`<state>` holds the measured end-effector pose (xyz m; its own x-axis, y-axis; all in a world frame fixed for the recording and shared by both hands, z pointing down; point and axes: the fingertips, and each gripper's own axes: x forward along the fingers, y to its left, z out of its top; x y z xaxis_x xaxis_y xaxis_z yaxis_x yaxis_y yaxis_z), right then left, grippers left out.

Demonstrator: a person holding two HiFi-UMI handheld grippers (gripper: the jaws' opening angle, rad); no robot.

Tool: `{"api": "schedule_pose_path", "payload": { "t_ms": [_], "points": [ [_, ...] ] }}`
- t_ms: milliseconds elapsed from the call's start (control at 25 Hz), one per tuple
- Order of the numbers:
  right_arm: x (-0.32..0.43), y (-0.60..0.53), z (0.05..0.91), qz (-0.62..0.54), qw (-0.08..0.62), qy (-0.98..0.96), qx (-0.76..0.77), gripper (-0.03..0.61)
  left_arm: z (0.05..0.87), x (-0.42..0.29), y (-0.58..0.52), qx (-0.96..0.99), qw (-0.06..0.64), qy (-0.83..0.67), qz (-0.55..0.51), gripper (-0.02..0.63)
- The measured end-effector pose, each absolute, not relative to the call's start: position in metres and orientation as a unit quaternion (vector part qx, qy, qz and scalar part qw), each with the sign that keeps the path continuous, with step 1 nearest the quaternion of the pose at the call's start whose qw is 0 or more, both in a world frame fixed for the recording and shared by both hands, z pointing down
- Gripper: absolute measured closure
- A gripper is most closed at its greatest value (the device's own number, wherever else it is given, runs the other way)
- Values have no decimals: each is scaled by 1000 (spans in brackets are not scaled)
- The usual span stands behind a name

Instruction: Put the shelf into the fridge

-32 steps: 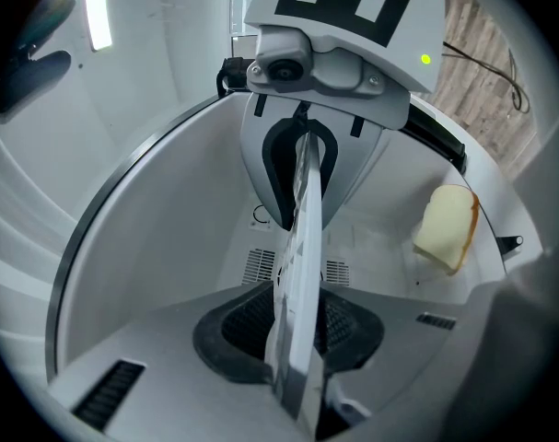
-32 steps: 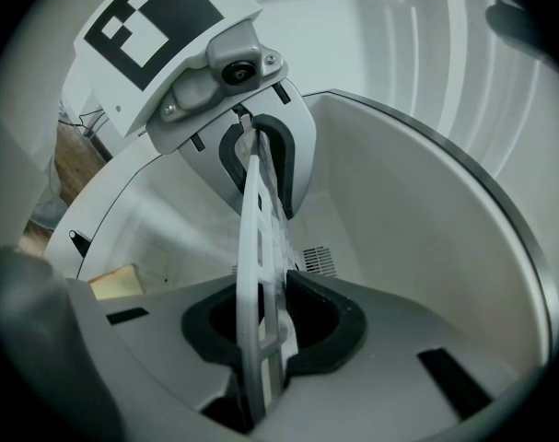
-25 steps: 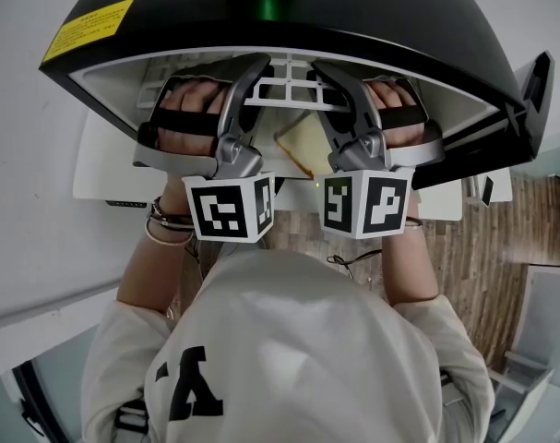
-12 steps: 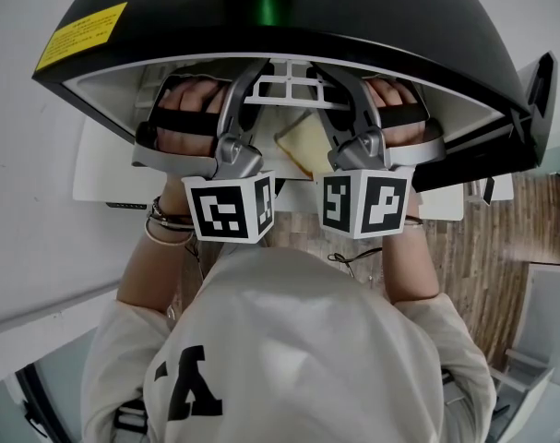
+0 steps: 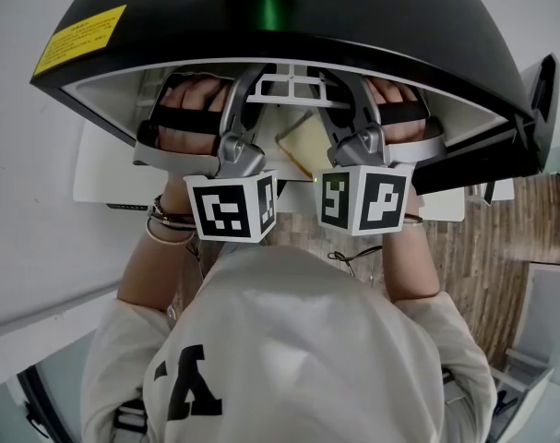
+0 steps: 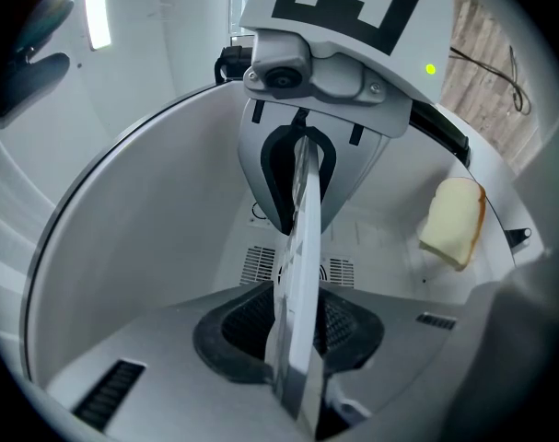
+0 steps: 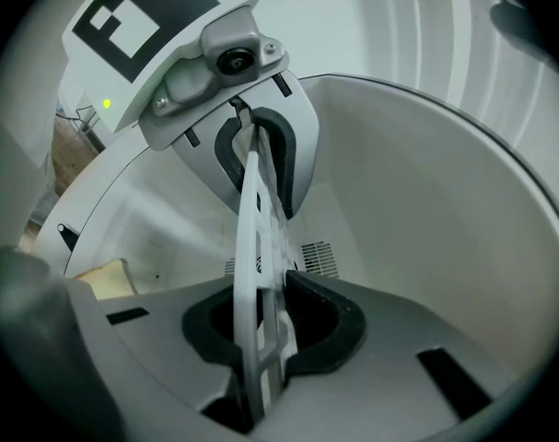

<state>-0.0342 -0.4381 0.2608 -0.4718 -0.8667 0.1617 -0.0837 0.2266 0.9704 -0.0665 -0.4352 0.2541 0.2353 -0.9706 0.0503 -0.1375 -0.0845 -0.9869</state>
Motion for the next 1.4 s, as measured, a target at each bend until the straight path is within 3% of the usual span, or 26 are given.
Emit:
{"api": "schedule_pose_path", "payload": {
  "t_ms": [960, 1160, 1400],
  "points": [
    [-36, -441, 260, -523, 370, -680, 356, 499, 255, -64, -431, -624, 503, 446, -398, 530],
    [-37, -430, 254, -516, 340, -703, 352, 440, 253, -63, -417, -633, 504, 448, -380, 525],
    [-36, -416, 253, -510, 320, -718, 349, 420, 252, -68, -410, -626, 498, 462, -383, 506]
  ]
}}
